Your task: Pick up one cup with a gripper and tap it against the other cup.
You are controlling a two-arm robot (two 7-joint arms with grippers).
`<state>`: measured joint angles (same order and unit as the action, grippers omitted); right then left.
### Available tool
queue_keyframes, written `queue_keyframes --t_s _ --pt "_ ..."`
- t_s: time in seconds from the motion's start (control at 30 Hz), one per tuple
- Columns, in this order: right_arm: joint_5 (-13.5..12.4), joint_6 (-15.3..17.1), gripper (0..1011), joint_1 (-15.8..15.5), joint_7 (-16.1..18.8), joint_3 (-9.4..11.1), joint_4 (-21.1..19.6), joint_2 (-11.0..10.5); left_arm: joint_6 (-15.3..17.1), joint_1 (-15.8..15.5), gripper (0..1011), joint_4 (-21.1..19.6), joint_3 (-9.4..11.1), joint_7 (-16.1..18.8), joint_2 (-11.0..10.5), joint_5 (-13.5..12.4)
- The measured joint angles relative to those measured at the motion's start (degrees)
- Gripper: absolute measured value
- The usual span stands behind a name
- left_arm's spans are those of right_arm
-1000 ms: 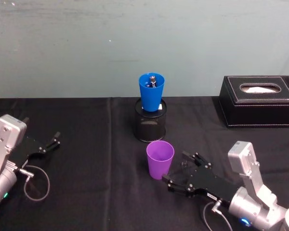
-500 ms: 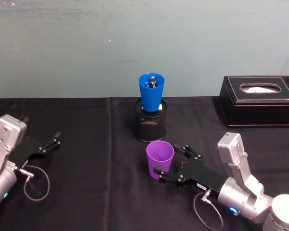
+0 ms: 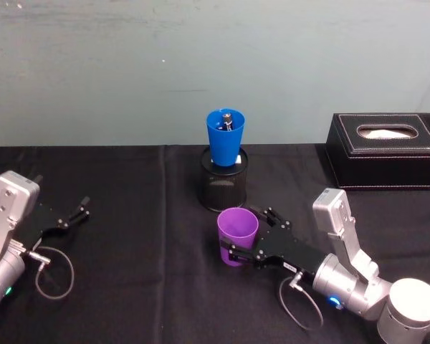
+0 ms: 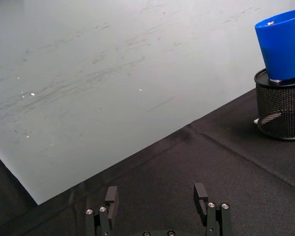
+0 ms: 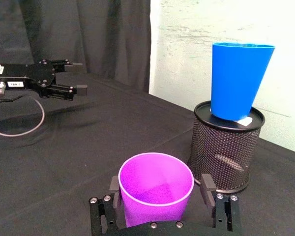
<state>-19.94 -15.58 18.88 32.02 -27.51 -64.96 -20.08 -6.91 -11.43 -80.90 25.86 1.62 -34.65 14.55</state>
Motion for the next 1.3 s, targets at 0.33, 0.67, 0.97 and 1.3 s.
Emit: queue_keyframes --t_s 0.33,0.67,0.97,1.3 --pt "-0.04 -0.07 1002 0.67 1.70 0.92 1.51 1.86 0.00 0.00 1000 0.00 0.00 0.00 0.00 0.00" --pt "0.01 -0.07 1002 1.00 2.47 1.36 2.60 3.14 0.00 0.00 1000 0.00 0.00 0.00 0.00 0.00" --pt "0.93 -0.07 1002 0.60 2.01 1.66 2.68 3.45 0.00 0.00 1000 0.00 0.00 0.00 0.00 0.00" --pt "0.97 -0.07 1002 0.53 1.88 1.66 2.59 3.43 0.00 0.00 1000 0.00 0.00 0.00 0.00 0.00"
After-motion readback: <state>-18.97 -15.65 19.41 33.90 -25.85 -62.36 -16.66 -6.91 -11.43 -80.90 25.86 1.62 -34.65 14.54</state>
